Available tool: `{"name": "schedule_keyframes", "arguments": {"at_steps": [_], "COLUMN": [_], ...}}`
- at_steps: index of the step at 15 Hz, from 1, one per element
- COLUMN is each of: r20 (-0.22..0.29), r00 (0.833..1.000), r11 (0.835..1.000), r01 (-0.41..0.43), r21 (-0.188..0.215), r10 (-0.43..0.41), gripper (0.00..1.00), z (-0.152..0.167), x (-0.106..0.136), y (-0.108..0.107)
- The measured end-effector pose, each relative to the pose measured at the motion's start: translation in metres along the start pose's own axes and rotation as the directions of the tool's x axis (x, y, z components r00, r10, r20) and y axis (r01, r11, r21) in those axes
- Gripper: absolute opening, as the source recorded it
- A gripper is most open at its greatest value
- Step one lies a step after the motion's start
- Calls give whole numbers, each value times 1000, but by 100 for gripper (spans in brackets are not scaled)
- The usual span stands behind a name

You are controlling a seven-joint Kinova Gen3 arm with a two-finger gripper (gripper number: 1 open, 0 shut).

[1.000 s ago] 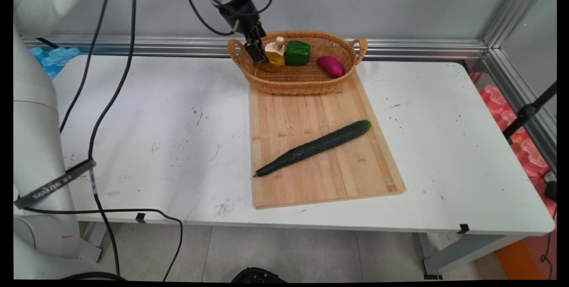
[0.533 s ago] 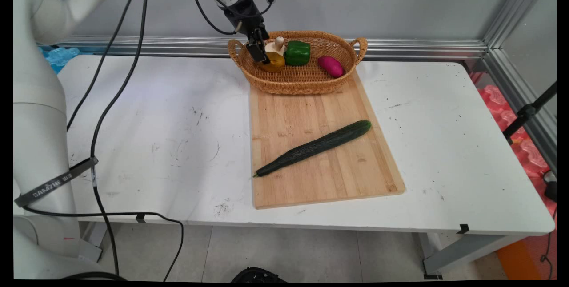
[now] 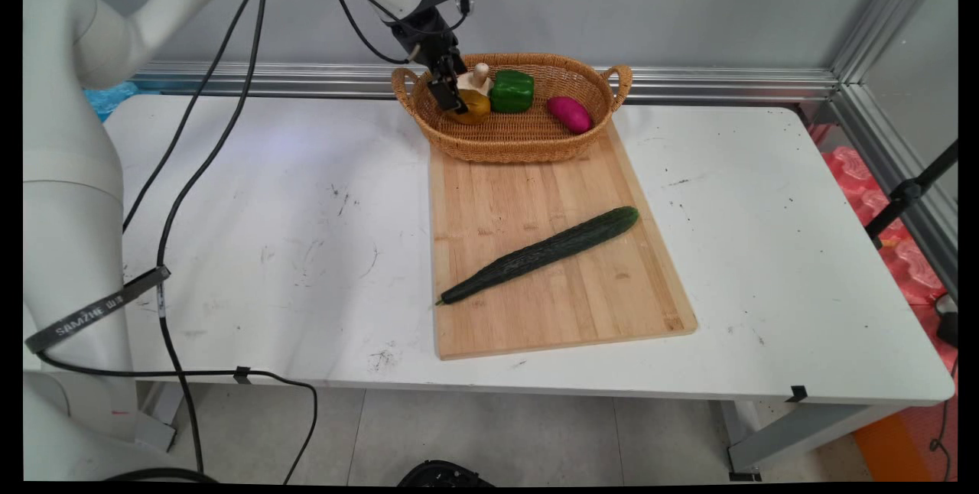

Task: Pick up the potato from the vegetable basket

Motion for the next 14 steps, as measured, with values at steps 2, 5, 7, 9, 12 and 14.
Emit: {"name": "schedule_keyframes", "arguments": {"at_steps": [2,5,7,9,12,14], "r20": [-8,-20,-25,-30,-35,-35], "r00": [1000,1000,1000,999,999,999], "r11": [1000,1000,1000,1000,1000,1000], "r01": [3,9,11,13,10,6], "r21": [-1,-4,-6,-9,-17,-20], "r10": [-3,-9,-11,-13,-11,-7], "gripper": [100,100,100,100,100,100], "z": [5,14,18,23,30,34], "x": [-2,-5,-6,-7,-9,-10], "y": [-3,-6,-8,-9,-9,-10]}}
